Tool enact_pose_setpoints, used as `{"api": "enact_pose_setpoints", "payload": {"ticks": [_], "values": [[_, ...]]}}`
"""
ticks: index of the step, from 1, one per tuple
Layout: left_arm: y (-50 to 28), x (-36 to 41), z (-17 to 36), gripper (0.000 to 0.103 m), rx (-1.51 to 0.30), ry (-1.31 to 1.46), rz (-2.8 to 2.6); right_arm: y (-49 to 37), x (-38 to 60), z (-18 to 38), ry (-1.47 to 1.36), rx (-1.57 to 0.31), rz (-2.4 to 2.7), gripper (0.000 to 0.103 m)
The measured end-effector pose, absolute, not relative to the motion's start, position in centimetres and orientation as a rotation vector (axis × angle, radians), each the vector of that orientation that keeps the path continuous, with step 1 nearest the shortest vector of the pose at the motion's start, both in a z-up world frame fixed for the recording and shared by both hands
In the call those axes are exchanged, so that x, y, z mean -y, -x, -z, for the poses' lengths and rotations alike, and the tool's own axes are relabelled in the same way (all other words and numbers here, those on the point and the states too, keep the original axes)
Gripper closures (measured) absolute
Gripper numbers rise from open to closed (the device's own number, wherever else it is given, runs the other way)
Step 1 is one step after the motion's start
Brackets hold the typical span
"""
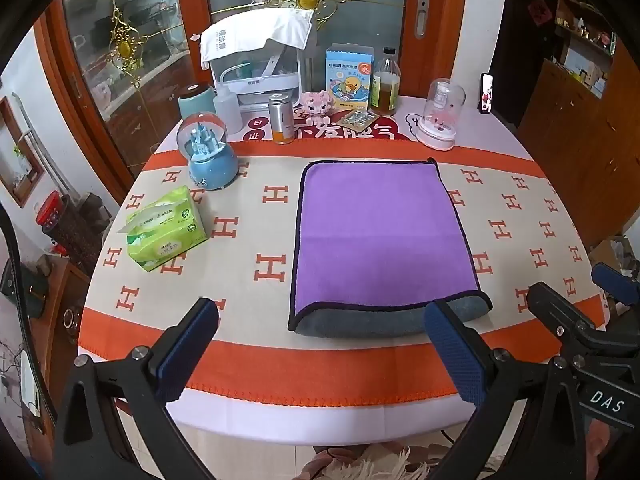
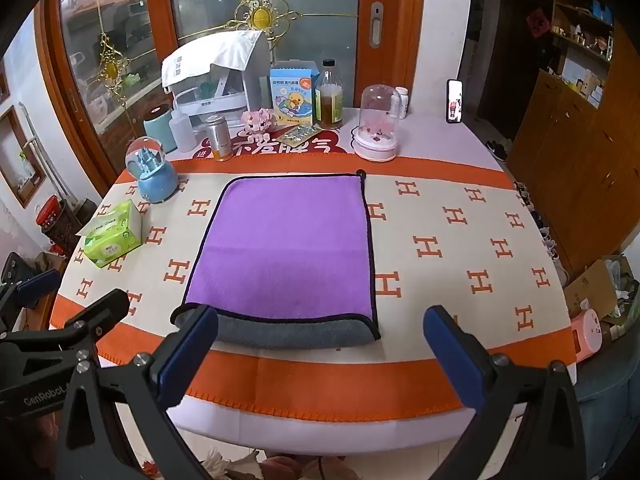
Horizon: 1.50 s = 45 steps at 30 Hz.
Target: Fold towel
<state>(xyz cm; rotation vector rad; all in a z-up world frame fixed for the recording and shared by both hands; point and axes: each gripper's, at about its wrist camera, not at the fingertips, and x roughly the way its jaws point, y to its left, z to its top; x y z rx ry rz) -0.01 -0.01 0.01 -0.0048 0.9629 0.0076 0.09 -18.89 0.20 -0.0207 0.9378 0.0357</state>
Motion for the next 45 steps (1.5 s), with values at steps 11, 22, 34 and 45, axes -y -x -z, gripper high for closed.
{"api": "enact_pose_setpoints", "payload": {"ticks": [11,22,34,45], "values": [[0.4,0.2,0.3,0.001,-0.957,-0.003,-0.004,-0.5,19.7,0.1,-0.007,-0.957,-0.035,0.001],[0.5,0.4,-0.2,0.001,-0.956,0.001,0.001,-0.3,19.7,0.2,-0.003,-0.957,-0.033,0.001],[-0.6,1.1,-0.2,0.001,-0.956,0.018,0.033,-0.8,19.9,0.5,0.001,-0.963,-0.041,0.001],[-1.8,1.0,0.8,0.001,-0.982,0.025,0.049,-1.8,20.2,1.4,0.007,-0.981,-0.045,0.001]]}}
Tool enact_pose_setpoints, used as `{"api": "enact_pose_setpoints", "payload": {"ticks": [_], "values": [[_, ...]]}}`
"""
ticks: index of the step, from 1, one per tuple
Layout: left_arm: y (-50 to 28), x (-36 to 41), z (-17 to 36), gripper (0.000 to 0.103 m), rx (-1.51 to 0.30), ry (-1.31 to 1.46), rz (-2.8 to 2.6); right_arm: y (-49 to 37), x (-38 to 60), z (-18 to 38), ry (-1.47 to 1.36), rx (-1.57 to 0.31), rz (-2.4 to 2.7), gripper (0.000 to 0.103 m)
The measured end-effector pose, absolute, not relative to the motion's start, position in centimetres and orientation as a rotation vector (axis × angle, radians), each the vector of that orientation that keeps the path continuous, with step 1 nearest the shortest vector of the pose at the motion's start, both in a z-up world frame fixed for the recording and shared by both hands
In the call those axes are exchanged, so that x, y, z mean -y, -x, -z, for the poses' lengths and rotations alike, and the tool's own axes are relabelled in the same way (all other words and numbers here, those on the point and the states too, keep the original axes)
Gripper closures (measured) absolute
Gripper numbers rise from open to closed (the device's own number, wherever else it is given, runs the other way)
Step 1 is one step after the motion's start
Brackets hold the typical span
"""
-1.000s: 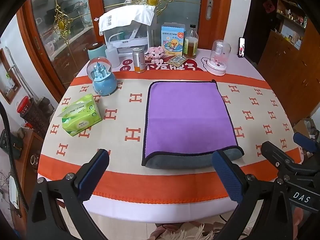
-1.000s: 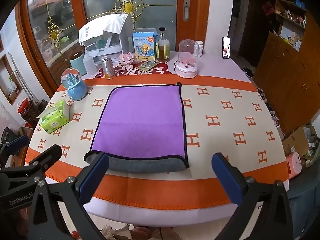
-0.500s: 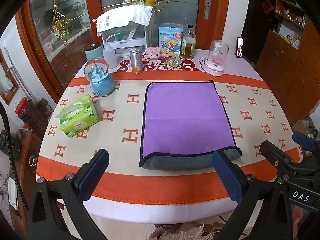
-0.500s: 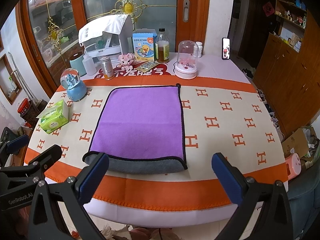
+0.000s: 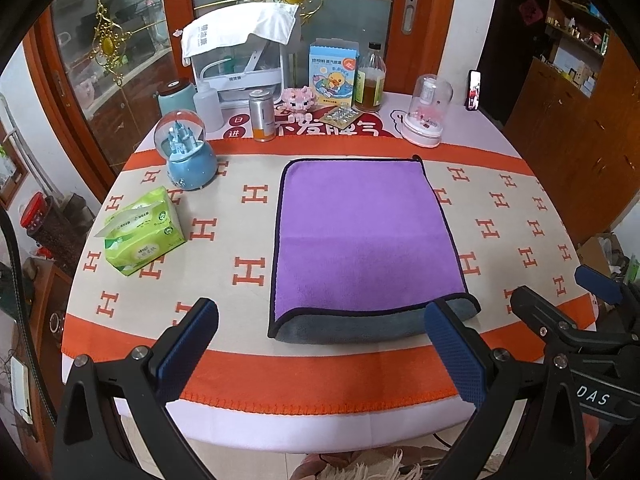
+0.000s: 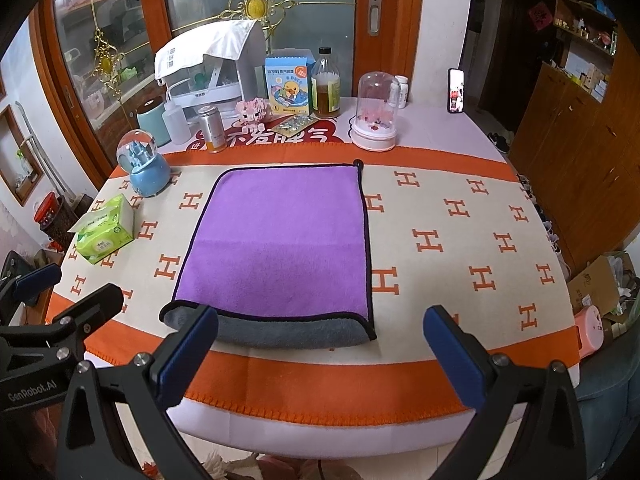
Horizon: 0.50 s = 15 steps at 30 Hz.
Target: Fold towel
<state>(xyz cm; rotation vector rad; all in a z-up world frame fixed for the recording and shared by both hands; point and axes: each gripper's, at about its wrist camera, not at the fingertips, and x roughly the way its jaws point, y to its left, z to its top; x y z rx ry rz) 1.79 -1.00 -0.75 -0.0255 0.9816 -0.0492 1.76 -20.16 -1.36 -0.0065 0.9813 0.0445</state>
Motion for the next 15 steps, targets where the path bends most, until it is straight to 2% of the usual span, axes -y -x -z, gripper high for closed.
{"api": "enact_pose_setpoints", "payload": {"ticks": [15], "values": [[-3.1,1.1,1.7,0.001,-1.004,0.020,0.045,-3.0,19.9,2.4,0.012,-0.992,-0.050,0.001]]}}
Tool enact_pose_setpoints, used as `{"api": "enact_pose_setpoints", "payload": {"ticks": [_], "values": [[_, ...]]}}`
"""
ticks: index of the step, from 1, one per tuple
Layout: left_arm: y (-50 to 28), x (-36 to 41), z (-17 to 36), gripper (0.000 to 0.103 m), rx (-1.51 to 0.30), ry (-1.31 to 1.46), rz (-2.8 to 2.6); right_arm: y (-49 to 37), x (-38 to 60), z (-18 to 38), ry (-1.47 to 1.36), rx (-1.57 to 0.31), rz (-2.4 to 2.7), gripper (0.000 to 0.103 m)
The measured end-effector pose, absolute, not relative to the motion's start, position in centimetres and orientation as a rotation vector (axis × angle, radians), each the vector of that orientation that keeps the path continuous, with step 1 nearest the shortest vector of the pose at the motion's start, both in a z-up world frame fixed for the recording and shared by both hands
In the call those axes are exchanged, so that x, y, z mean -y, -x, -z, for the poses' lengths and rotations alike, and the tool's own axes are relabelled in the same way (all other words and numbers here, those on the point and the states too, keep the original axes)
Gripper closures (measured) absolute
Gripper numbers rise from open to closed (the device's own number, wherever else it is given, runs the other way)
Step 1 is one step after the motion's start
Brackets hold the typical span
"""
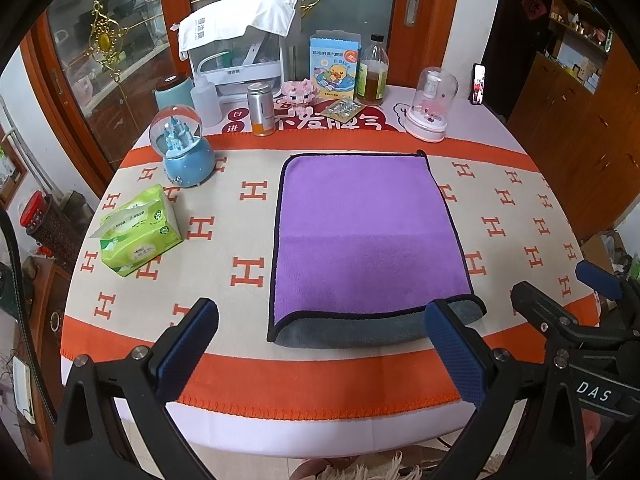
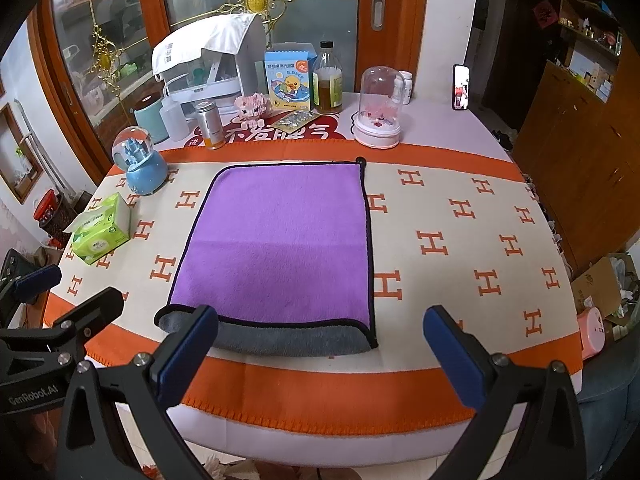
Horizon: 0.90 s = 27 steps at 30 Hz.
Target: Fold towel
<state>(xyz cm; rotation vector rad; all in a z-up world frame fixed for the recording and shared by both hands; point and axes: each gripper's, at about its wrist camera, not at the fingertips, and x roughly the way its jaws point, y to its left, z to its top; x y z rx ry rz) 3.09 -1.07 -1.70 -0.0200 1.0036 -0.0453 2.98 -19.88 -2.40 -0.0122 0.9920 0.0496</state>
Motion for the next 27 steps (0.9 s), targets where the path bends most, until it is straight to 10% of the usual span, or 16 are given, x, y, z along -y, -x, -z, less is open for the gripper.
{"api": "enact_pose_setpoints", "payload": {"ticks": [27], "values": [[-4.8,1.5,2.7,0.001,-1.010,-0.008,0.059,-4.3,20.9,3.9,-0.004,-1.009,-0.034,0.001]]}}
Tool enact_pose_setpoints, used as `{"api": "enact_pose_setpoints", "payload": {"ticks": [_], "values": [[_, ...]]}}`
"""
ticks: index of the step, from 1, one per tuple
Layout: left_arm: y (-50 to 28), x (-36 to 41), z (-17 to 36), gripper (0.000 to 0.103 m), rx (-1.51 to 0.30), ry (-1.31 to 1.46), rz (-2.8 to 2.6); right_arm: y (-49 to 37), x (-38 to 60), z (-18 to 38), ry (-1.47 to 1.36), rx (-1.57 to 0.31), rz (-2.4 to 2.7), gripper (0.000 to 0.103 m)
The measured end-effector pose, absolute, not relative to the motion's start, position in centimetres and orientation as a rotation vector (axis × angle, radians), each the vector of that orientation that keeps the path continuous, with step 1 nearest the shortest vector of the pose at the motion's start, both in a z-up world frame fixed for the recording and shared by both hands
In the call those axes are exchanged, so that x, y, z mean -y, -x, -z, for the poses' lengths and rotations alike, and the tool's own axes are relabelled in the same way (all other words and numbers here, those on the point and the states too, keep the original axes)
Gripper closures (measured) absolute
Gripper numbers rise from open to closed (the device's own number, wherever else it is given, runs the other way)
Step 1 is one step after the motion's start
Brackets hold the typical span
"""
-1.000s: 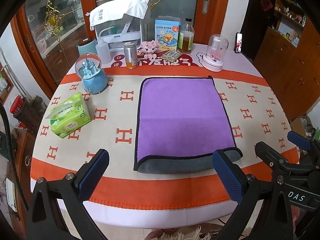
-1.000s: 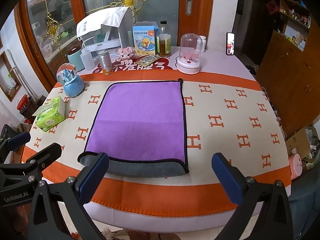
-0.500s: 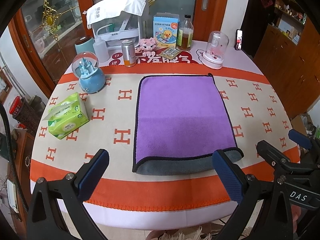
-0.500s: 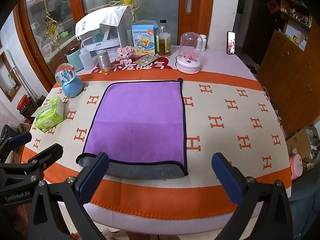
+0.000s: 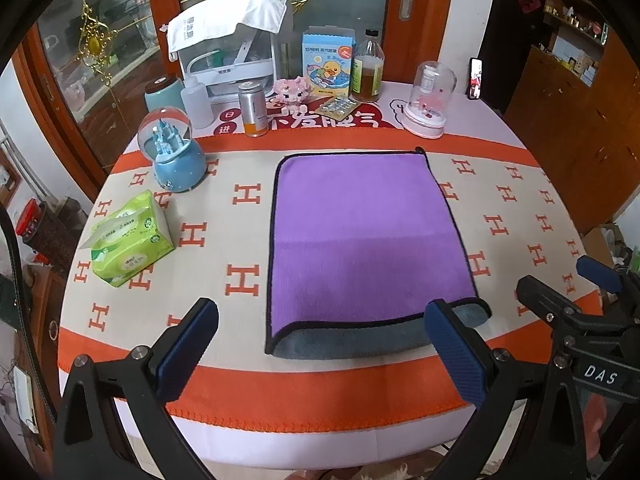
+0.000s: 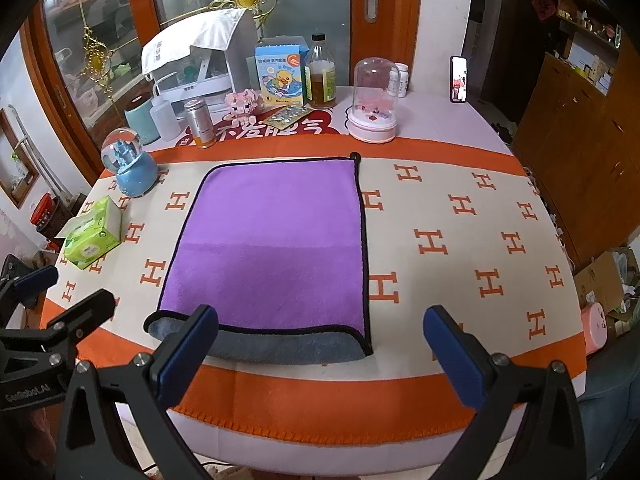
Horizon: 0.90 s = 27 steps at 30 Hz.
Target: Fold towel
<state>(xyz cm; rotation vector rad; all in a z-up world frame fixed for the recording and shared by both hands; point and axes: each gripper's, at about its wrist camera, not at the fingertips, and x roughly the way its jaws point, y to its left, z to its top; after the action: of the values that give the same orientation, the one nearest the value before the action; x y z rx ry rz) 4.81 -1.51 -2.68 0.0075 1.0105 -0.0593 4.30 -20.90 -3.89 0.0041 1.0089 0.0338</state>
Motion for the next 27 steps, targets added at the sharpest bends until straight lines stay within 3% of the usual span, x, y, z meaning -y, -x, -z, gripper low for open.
{"api": "enact_pose_setpoints", "payload": {"ticks": [7,13,19,23,27], "values": [[-5.9,1.1,5.2,0.004,-1.056,-0.036,0.058,-5.2,21.6,5.5,0.004,-1.031,-0.019,0.001],[-6.9,-0.2,8.4,0.020,-1.125,-0.030,0.062,-5.7,22.4,7.6,0.024,-1.038,-0.060,0.001],[-7.6,-2.3,12.6,0.021,-1.227,-0.023,0.167,-6.2,23.5,10.0,0.049,-1.056,-0.160,0.009],[-7.6,-2.7,14.8,0.022,-1.229,-0.098,0.235,-6.9,23.8,12.1,0.084,-1.110,-0.266,0.021],[-8.1,-2.9,16.1,0.039,-1.255,-0.100,0.303,-7.4,23.6,14.2,0.141,-1.153,-0.361,0.029]]}}
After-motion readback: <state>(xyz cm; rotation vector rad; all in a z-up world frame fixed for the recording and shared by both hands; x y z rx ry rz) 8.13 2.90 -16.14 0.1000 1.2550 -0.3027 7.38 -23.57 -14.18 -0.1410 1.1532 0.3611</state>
